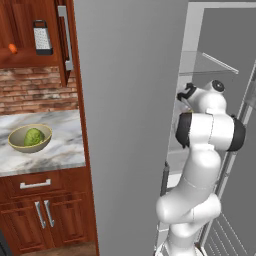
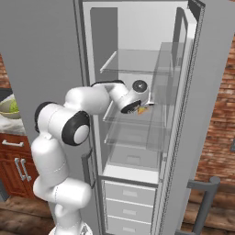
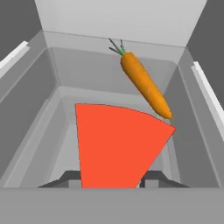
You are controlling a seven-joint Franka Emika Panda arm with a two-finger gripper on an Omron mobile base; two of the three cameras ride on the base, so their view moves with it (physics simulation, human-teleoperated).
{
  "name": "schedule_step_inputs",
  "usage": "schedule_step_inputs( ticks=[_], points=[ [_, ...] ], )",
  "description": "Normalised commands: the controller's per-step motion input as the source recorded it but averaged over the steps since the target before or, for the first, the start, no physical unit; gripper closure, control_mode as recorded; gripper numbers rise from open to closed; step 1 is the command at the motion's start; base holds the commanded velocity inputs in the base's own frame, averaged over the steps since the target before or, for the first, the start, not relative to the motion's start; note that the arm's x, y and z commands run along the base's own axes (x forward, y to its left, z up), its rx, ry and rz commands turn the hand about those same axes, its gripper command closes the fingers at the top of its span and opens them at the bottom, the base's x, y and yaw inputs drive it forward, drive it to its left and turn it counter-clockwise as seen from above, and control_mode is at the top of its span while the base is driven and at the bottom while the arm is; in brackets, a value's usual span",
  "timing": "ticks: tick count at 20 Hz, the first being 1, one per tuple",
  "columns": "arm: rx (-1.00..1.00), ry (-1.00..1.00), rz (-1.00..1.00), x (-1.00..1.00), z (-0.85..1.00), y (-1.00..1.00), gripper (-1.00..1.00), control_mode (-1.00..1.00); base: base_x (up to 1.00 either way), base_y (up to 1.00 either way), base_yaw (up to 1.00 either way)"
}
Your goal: Pick the cheese from the fridge and the cheese grater from the cabinet and place them next to the salad bowl.
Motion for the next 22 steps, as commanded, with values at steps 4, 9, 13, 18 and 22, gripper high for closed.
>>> schedule_step_inputs(
  ticks=[4,9,13,18,22],
  points=[
    [-0.02,-0.06,0.0,-0.46,0.0,0.0,1.0,-1.0,0.0,0.0,0.0],
    [0.0,-0.01,0.0,-0.53,0.15,0.0,1.0,-1.0,0.0,0.0,0.0],
    [-0.03,0.0,0.0,-0.5,0.37,0.04,1.0,-1.0,0.0,0.0,0.0],
    [-0.04,0.0,0.0,-0.35,0.23,0.12,1.0,-1.0,0.0,0.0,0.0],
    [-0.02,0.03,0.0,-0.53,0.27,0.04,1.0,-1.0,0.0,0.0,0.0]
  ],
)
